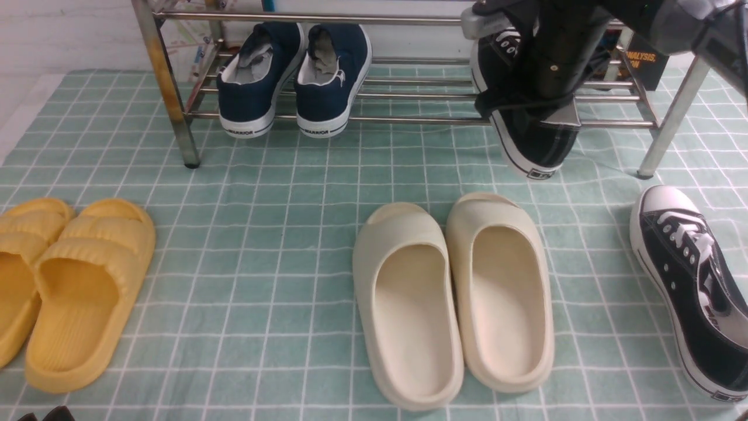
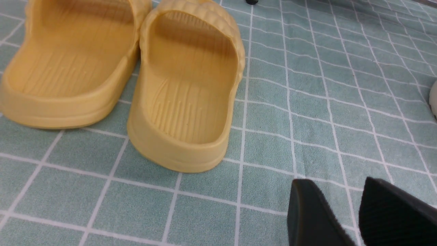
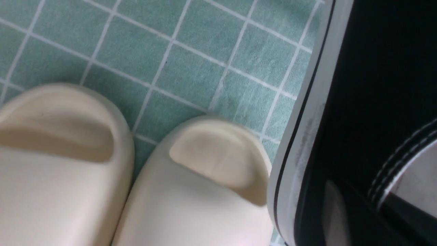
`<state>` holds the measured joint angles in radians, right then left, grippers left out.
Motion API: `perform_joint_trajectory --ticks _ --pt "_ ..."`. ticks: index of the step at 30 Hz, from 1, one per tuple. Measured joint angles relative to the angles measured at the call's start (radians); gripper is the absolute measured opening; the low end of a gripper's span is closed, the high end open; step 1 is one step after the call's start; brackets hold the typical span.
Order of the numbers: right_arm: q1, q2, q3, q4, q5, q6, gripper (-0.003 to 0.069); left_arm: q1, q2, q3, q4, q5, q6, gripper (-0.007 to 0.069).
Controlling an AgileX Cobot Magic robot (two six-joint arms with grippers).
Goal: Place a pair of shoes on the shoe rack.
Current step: Use the right arm to put a shoe into the shoe rack
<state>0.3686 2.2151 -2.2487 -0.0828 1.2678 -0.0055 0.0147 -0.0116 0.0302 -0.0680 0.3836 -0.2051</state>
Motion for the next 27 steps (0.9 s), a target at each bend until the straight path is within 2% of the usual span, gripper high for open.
perform_joint_trajectory --ticks 6,17,27 --pt "-0.001 0.055 -0.013 -0.033 -0.020 0.000 0.0012 0.000 0.000 0.000 0.000 0.000 0.000 0.0238" --pt "-0.039 0.060 -0.021 -0.064 -0.193 0.030 0.0012 0.000 0.000 0.000 0.000 0.000 0.000 0.0238" --pt "-0.048 0.060 -0.021 -0.058 -0.201 -0.012 0.0018 0.000 0.000 0.000 0.000 0.000 0.000 0.0238"
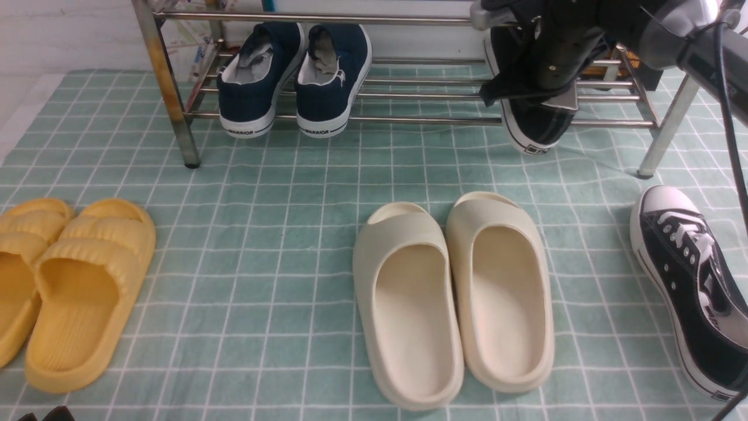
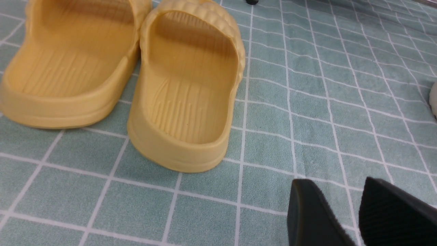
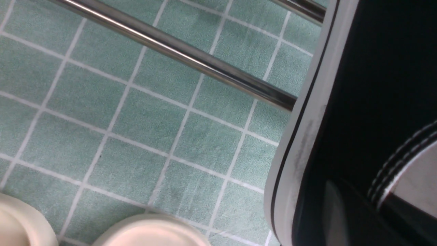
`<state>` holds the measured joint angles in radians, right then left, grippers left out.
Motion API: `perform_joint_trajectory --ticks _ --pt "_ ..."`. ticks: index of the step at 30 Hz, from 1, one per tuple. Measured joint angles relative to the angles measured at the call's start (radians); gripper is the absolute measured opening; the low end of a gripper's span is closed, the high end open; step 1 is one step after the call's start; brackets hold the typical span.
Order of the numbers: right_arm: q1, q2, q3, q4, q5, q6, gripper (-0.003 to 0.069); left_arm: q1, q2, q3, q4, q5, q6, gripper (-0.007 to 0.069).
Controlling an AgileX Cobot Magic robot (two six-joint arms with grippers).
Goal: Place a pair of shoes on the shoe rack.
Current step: Use the right arm to put a shoe into the shoe rack
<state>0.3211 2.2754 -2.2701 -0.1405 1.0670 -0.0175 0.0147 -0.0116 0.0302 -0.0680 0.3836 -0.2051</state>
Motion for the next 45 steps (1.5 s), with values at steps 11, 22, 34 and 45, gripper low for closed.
perform_joint_trajectory --ticks 11,22,34,45 --pt "-0.001 0.000 -0.007 0.016 -0.043 -0.040 0.0125 0.000 0.000 0.000 0.000 0.000 0.000 0.0238" --pt "-0.001 -0.028 -0.009 0.015 -0.017 0.031 0.0393 0.000 0.000 0.000 0.000 0.000 0.000 0.0238" --pt "-0.008 -0.211 0.033 -0.023 0.179 -0.041 0.0185 0.000 0.000 0.000 0.000 0.000 0.000 0.0238" --pt "-0.082 -0.104 0.233 -0.027 0.147 -0.037 -0.0003 0.000 0.000 0.000 0.000 0.000 0.000 0.0238"
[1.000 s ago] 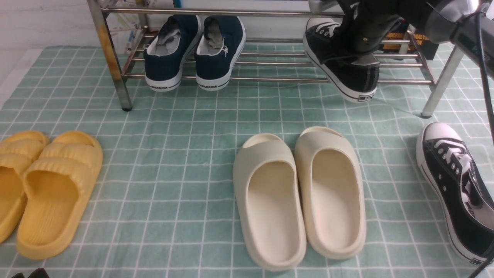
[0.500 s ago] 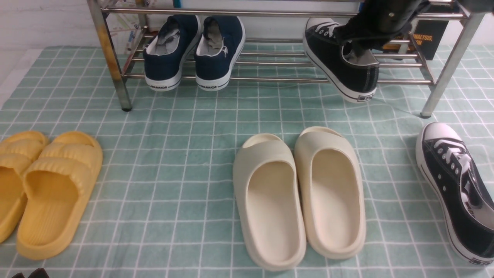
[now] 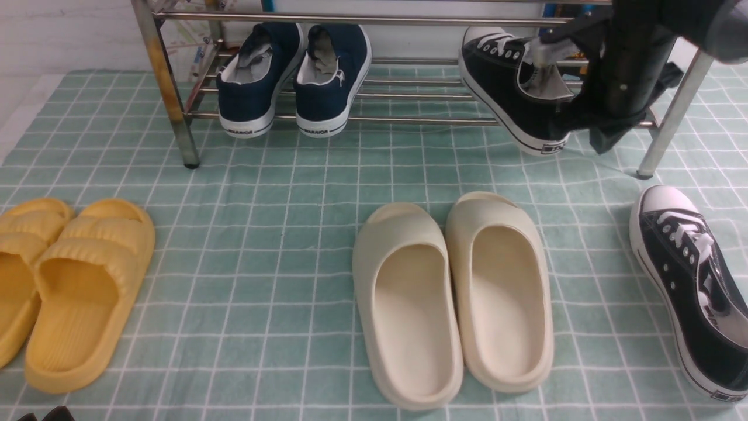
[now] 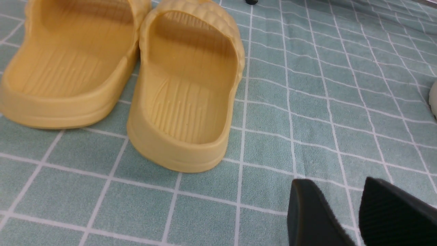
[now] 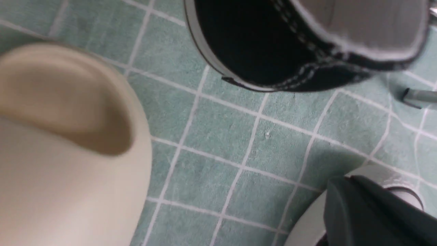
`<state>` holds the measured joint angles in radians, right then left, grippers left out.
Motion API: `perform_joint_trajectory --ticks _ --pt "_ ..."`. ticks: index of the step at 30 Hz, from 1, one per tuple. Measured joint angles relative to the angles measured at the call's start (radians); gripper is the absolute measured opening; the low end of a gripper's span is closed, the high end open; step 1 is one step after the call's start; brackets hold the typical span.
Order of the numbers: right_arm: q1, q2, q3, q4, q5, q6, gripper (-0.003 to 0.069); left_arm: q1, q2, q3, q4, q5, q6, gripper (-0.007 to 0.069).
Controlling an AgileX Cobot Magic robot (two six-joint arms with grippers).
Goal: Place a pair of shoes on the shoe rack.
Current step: Use the right arm to put a shoe into the shoe rack
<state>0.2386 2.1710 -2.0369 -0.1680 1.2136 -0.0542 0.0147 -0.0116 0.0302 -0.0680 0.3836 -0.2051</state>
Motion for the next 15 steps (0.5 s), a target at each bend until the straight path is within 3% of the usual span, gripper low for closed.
perform_joint_trajectory --ticks 15 --pt "0.031 0.033 -0.007 0.110 -0.230 0.054 -0.0003 0.000 0.000 0.000 0.000 0.000 0.000 0.0238"
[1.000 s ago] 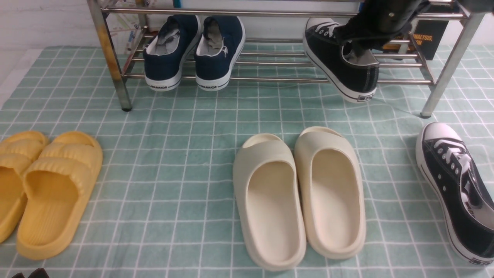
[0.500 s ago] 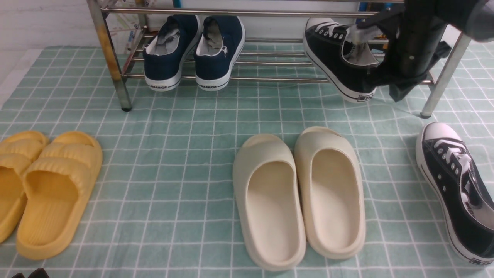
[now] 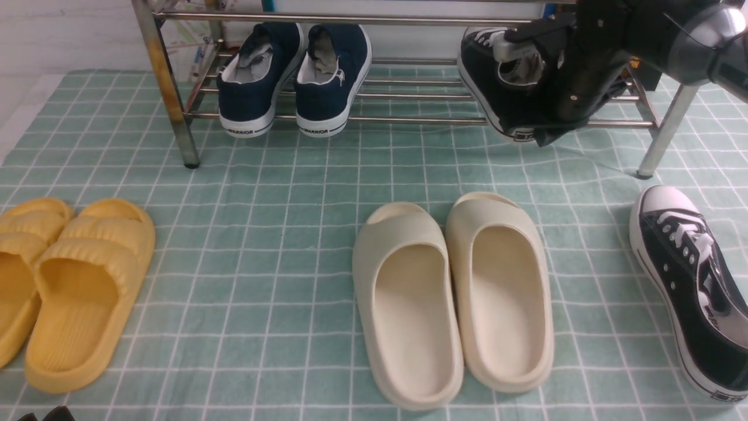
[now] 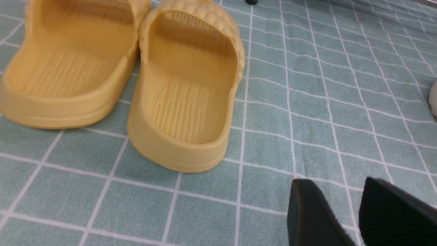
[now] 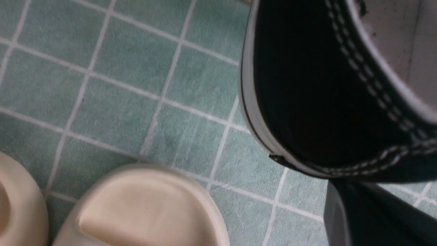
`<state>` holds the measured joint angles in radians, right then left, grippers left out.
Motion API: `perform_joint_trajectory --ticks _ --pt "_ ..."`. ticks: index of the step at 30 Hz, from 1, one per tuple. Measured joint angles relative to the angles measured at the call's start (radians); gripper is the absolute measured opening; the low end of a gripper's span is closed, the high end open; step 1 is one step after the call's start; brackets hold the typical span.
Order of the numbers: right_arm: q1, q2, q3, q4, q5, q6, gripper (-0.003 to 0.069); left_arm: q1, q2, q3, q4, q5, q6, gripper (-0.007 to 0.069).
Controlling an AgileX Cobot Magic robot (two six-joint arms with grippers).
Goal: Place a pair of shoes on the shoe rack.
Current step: Use the right arm to put a shoe into the shoe rack, then use the right arm to grab the shoe closest to it
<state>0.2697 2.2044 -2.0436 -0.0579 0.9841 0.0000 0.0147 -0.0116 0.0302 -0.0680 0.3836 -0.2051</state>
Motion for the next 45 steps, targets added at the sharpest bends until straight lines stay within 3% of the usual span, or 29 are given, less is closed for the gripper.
perform_joint_trajectory --ticks 10,12,15,16,18,23,28,38,45 --pt "0.000 0.001 -0.004 0.000 -0.001 0.000 0.0037 0.000 0.000 0.000 0.000 0.000 0.000 0.0238" --pt "0.000 0.001 -0.005 0.000 0.018 0.000 0.0102 0.000 0.000 0.000 0.000 0.000 0.000 0.0238" --pt "0.000 -0.003 -0.014 0.000 0.081 0.000 0.0266 0.000 0.000 0.000 0.000 0.000 0.000 0.0238" --pt "0.000 -0.003 -0.017 0.000 0.092 0.000 0.0276 0.000 0.000 0.000 0.000 0.000 0.000 0.0238" --pt "0.000 -0.024 -0.044 0.001 0.184 0.000 0.0407 0.000 0.000 0.000 0.000 0.000 0.000 0.0238" --pt "0.000 -0.137 -0.045 0.001 0.245 -0.031 0.0552 0.000 0.000 0.000 0.000 0.000 0.000 0.0238" --pt "0.000 -0.296 0.106 0.001 0.246 -0.030 0.0572 0.000 0.000 0.000 0.000 0.000 0.000 0.0238" --pt "-0.007 -0.671 0.761 -0.011 0.232 0.038 0.0505 0.000 0.000 0.000 0.000 0.000 0.000 0.0238" --pt "-0.101 -0.707 1.011 -0.023 0.030 0.149 0.0433 0.000 0.000 0.000 0.000 0.000 0.000 0.0238"
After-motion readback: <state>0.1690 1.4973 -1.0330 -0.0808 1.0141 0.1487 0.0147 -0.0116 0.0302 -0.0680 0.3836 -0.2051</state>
